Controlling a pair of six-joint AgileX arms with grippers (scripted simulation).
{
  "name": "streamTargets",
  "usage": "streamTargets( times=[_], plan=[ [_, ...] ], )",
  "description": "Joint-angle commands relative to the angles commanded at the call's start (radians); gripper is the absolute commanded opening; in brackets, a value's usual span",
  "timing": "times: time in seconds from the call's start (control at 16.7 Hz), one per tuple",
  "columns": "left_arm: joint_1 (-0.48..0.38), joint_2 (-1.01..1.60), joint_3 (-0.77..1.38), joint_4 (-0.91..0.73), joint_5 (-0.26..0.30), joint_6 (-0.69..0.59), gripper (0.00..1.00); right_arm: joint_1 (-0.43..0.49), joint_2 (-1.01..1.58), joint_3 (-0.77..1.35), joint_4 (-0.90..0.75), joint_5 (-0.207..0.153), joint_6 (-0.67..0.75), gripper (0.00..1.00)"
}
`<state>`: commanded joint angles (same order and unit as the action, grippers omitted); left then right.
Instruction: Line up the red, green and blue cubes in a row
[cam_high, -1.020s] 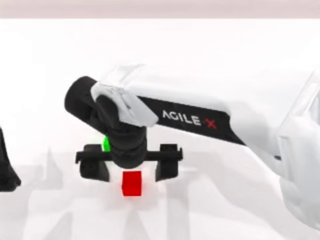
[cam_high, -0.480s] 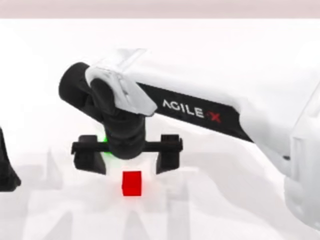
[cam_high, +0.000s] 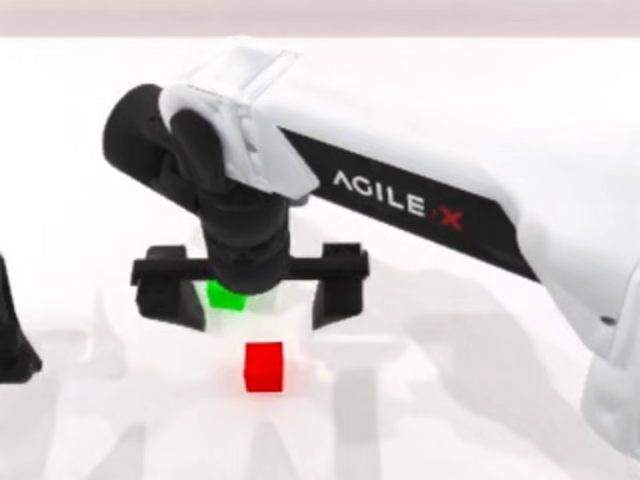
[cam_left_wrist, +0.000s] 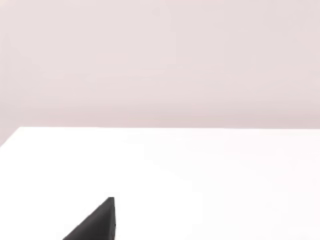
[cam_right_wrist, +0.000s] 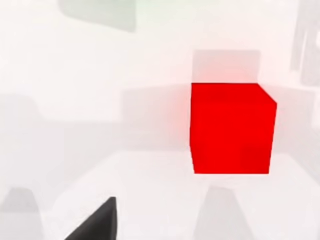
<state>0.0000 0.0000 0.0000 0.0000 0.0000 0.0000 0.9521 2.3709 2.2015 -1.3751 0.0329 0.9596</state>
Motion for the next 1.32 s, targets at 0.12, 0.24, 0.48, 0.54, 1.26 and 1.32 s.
streamTargets(
  times=[0.12,0.24,0.48,0.54,1.26,1.32],
  plan=[
    [-0.002,0.007,0.007,-0.005,0.000,-0.001,1.00,-0.004,-0.010,-0.008,0.006,0.003,-0.006,1.00],
    [-0.015,0.047,0.046,-0.033,0.001,-0.009,1.00,-0.025,-0.060,-0.053,0.035,0.019,-0.034,1.00],
    [-0.063,0.225,0.214,-0.146,0.002,-0.039,1.00,-0.116,-0.286,-0.240,0.153,0.071,-0.141,1.00],
    [-0.078,0.289,0.270,-0.184,0.002,-0.049,1.00,-0.147,-0.369,-0.306,0.193,0.085,-0.176,1.00],
    [-0.314,1.415,1.089,-0.779,0.001,-0.195,1.00,-0.647,-1.664,-1.470,0.840,0.133,-0.694,1.00],
    [-0.332,1.494,1.151,-0.825,0.001,-0.206,1.00,-0.685,-1.757,-1.566,0.896,0.123,-0.733,1.00]
  ],
)
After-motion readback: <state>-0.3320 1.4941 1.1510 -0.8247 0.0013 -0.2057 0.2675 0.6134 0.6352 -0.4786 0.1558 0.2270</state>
